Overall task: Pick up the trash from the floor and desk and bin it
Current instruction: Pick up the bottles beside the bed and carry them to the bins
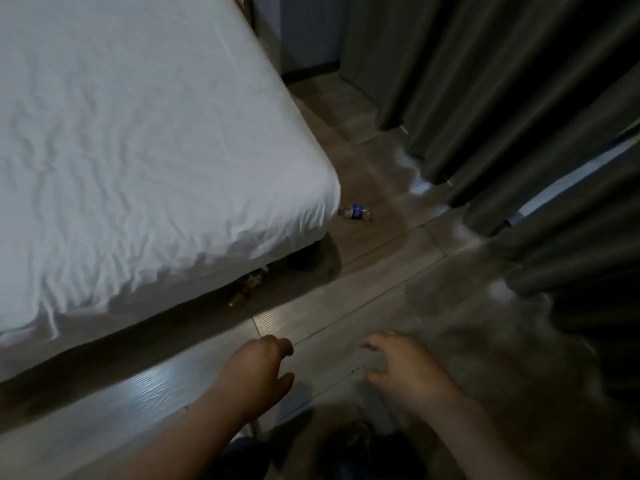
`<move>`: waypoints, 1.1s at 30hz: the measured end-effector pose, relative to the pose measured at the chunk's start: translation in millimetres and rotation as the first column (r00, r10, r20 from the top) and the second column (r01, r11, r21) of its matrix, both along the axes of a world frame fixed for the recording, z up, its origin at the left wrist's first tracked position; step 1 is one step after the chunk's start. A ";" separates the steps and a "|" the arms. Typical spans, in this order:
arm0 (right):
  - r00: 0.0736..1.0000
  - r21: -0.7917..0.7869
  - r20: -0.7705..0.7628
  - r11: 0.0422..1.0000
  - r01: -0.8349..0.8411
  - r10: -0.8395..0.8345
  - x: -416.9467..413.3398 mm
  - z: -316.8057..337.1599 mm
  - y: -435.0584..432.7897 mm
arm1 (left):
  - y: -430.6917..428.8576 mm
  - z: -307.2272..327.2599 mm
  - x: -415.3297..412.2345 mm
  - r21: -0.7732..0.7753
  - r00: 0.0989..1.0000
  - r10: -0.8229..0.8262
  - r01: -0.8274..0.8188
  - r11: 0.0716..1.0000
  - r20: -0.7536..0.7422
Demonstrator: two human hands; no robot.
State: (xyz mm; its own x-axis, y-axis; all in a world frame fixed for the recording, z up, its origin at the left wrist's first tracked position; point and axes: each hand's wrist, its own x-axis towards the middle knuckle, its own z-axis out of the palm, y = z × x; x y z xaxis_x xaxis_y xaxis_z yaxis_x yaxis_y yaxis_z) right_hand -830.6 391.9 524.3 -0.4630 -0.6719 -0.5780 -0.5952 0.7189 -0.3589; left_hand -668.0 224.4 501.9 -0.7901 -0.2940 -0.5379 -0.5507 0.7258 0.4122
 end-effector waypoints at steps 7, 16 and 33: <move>0.975 -0.023 0.002 0.975 -0.222 0.222 -19.8 -219.5 -30.5 | -27.6 -207.1 -5.8 -0.111 1.000 -0.029 0.030 0.993 0.007; 0.895 -0.044 -0.193 0.908 -0.417 0.402 -62.9 -432.0 -94.4 | -78.6 -410.4 -12.4 -0.233 0.984 0.045 -0.086 0.969 -0.175; 0.914 -0.202 -0.258 0.907 -0.368 0.314 -111.2 -487.9 -145.7 | -82.5 -488.1 -2.3 -0.115 0.855 0.346 -0.416 0.902 -0.387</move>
State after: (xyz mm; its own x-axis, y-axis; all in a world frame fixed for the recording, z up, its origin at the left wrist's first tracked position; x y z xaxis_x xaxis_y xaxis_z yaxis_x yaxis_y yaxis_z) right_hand -941.8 246.2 36.3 -0.2745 -0.9166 -0.2908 -0.8702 0.3654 -0.3304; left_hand -670.3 141.8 13.8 -0.7194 -0.6775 -0.1530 -0.6456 0.5711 0.5070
